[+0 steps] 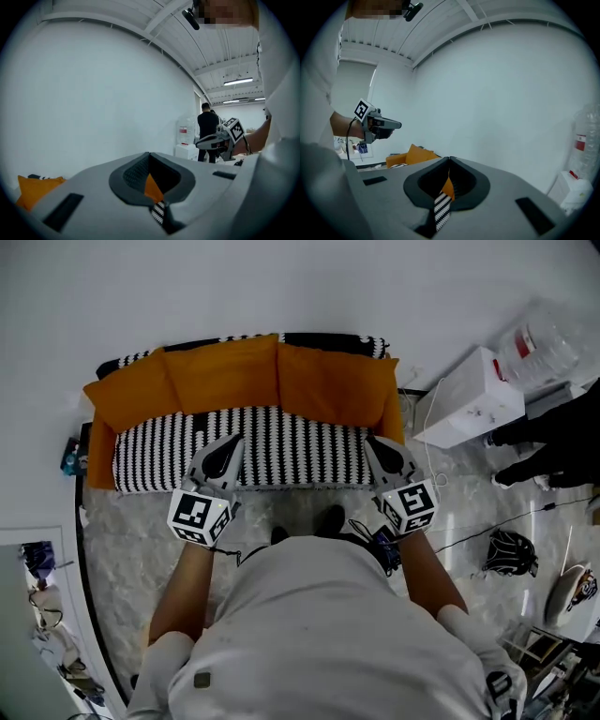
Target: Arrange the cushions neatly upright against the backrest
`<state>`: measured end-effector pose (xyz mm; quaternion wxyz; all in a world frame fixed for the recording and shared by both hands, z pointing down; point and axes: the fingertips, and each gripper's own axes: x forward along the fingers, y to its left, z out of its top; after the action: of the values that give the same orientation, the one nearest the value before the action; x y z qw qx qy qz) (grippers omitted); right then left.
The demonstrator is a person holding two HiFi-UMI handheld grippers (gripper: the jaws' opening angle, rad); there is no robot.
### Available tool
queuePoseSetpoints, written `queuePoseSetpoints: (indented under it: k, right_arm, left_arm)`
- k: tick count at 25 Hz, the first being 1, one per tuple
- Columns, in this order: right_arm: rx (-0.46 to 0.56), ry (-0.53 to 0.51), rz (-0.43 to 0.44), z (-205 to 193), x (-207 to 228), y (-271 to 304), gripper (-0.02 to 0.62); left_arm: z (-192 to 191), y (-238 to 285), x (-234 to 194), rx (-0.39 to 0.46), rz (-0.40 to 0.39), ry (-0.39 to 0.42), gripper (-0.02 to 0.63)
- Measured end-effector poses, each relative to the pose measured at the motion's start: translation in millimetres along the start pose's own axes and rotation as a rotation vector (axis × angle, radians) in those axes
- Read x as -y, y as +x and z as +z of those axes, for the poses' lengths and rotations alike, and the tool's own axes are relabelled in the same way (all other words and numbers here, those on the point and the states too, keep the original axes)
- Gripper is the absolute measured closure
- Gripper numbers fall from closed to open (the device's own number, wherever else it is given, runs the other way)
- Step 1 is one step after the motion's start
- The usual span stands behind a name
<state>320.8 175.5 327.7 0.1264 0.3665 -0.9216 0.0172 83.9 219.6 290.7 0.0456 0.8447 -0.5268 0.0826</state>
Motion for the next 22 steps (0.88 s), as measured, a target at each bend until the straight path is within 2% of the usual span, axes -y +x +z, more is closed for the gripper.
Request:
queuePoseSetpoints:
  k: [9,22]
  right_arm:
    - [0.025,-0.007,-0.017,13,-77,0,0.569]
    - [0.026,-0.029,-0.043,21,-106,-9,0.569]
  left_arm:
    - [-12,-65,-18,0.020,-0.027,-0.023,0.597]
    - [-16,-89,-19,0.042,-0.055,-0.027,0.597]
